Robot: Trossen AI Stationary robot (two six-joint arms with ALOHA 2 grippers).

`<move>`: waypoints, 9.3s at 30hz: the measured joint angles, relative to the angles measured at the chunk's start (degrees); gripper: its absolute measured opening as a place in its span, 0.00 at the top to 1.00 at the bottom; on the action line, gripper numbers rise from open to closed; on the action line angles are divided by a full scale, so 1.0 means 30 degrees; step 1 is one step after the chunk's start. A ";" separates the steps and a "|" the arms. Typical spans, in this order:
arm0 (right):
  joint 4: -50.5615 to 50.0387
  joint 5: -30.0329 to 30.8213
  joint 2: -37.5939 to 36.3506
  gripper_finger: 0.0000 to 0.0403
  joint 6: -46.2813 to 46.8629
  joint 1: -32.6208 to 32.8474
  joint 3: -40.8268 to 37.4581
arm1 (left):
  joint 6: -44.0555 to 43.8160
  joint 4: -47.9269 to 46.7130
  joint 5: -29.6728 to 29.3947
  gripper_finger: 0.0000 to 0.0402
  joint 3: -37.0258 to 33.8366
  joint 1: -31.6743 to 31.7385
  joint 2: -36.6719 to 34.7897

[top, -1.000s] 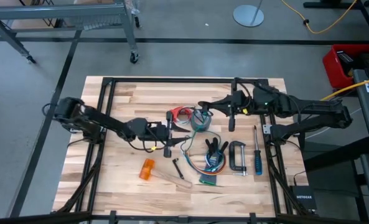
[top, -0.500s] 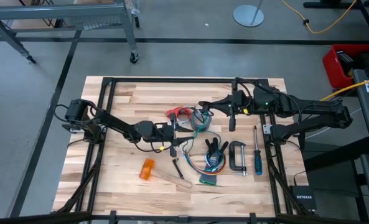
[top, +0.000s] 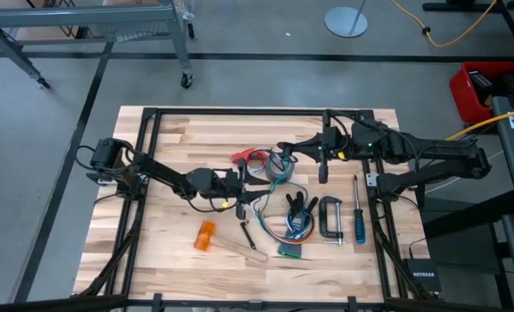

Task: Coil cords
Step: Coil the blue wire onto the spool

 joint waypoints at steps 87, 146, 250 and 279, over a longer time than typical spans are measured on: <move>-0.0655 0.2246 0.8486 1.00 0.4093 -0.0002 -0.0015 | -0.6528 -1.2442 -0.1742 1.00 0.3707 0.1585 -0.0430; -0.8378 0.5444 0.7318 1.00 0.2941 -0.0007 0.7176 | -0.2179 -1.3136 -0.1753 0.96 0.3714 0.0489 -0.0430; -0.5297 0.2319 0.5202 0.99 0.2390 0.0000 0.7162 | 0.0554 -0.5906 -0.1585 0.99 0.3714 0.0519 -0.0364; -0.5240 0.2340 0.5187 0.99 0.2375 0.0000 0.7162 | 0.0561 -0.5894 -0.1177 0.78 0.3714 0.0470 -0.0364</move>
